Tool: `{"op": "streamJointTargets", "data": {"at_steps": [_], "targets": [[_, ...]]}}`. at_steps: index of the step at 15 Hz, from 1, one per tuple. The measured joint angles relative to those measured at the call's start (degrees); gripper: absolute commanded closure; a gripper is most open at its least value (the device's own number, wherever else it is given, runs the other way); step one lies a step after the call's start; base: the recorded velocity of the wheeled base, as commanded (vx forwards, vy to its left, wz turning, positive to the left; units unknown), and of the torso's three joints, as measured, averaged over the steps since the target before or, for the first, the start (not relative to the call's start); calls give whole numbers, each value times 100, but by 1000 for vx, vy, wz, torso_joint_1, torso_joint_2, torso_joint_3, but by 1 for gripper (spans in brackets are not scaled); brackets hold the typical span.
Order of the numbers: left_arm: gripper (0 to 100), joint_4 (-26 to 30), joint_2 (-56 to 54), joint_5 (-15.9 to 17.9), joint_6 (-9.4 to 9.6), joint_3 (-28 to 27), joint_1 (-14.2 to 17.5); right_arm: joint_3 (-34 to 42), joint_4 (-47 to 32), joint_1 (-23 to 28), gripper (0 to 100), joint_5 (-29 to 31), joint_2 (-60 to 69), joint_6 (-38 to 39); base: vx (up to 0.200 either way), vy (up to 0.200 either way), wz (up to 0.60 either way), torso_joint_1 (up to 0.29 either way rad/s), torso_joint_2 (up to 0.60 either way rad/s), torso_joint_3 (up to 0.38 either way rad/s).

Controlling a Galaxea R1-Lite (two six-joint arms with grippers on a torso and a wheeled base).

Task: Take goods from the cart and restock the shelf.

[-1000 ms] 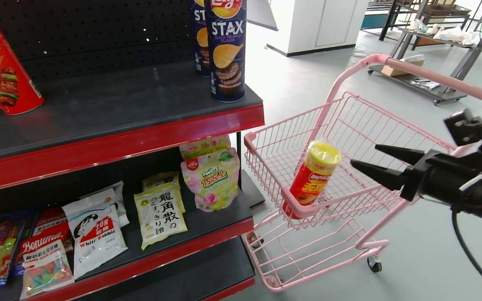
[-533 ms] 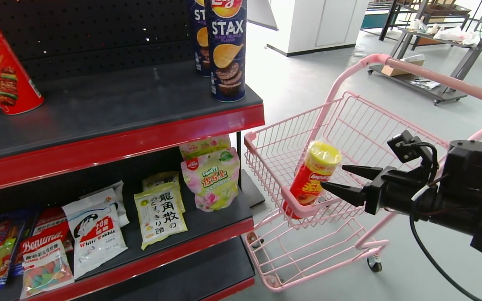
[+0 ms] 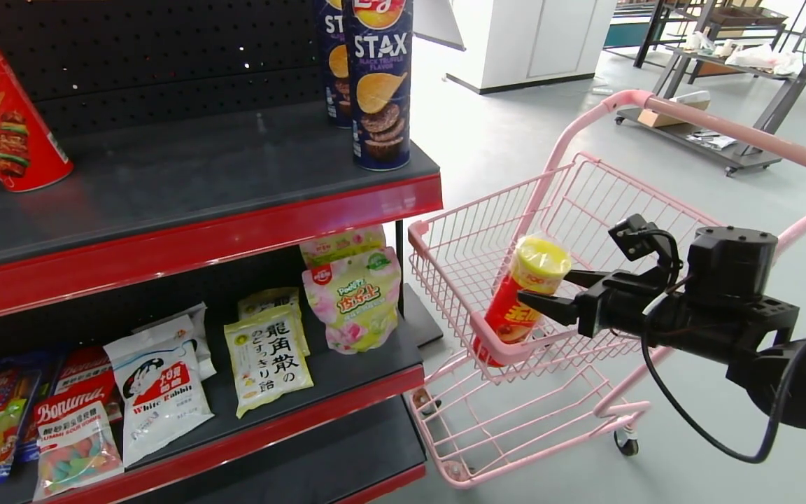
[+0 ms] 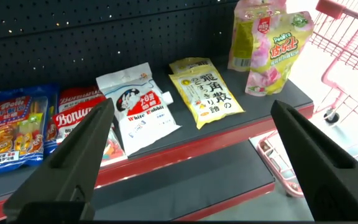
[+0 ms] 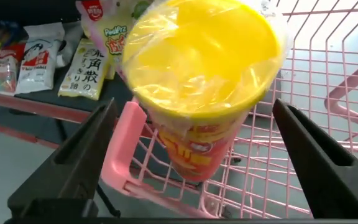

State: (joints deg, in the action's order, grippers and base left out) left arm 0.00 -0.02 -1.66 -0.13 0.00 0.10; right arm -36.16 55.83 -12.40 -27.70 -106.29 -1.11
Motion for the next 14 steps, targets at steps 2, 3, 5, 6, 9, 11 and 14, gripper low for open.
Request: {"op": "streamJointTargets", "data": {"at_steps": [2,3,5,6,9,11,14], "targets": [[0,0,0,0,2,0,0,-174,172,22,0,33,-241,27,0,0,0,0,0,0],[0,0,0,0,2,0,0,-249,260,24,0,38,-349,35,0,0,0,0,0,0],[0,0,0,0,4,0,1,-397,299,6,0,38,-540,51,0,0,0,0,0,0],[0,0,0,0,4,0,0,-457,296,-11,0,33,-625,60,0,0,0,0,0,0],[0,0,0,0,4,0,0,-601,299,-61,0,57,-788,222,0,0,0,0,0,0],[0,0,0,2,6,0,0,-669,306,-107,100,99,-859,256,0,0,0,0,0,0],[0,0,0,2,4,0,-2,-772,307,-149,100,158,-908,299,0,0,0,0,0,0]]}}
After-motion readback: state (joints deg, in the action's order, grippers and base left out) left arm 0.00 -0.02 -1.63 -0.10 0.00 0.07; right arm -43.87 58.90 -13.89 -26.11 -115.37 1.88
